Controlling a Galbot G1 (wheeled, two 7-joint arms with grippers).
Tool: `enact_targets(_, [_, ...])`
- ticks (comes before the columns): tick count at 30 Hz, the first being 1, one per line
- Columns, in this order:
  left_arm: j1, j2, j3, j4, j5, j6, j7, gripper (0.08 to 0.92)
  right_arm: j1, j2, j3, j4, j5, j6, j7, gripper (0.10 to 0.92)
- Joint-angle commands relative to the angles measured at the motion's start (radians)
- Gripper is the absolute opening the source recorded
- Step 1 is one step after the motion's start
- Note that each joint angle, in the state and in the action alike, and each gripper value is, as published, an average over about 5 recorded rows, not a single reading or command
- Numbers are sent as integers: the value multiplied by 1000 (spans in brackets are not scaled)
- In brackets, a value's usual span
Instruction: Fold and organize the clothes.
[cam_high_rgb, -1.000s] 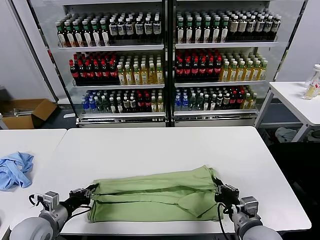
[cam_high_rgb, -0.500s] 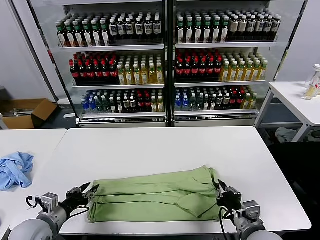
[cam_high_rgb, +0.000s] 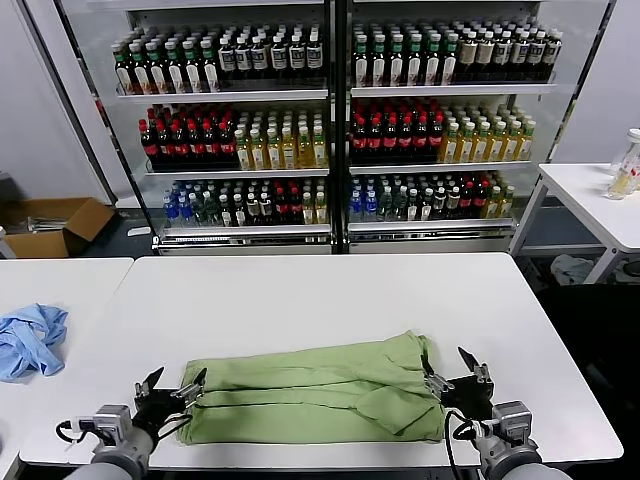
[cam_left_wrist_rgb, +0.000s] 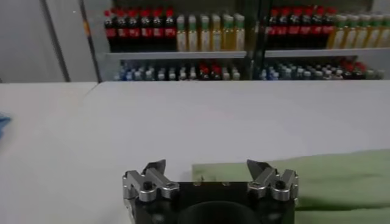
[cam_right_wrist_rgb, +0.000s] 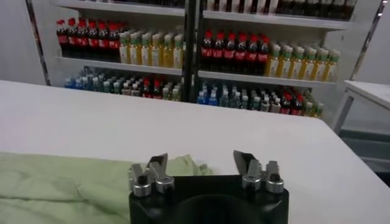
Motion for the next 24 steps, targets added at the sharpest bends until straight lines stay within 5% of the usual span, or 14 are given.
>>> enact_targets(1, [-12, -106, 112, 29, -6, -22, -217, 820, -8, 5, 11, 15, -23, -1, 3, 807])
enact_targets(12, [-21, -119, 136, 49, -27, -4, -224, 788, 11, 23, -2, -7, -38, -1, 5, 823])
enact_targets(24, [-41, -116, 133, 64, -49, 1, -227, 447, 16, 29, -8, -13, -48, -2, 7, 823])
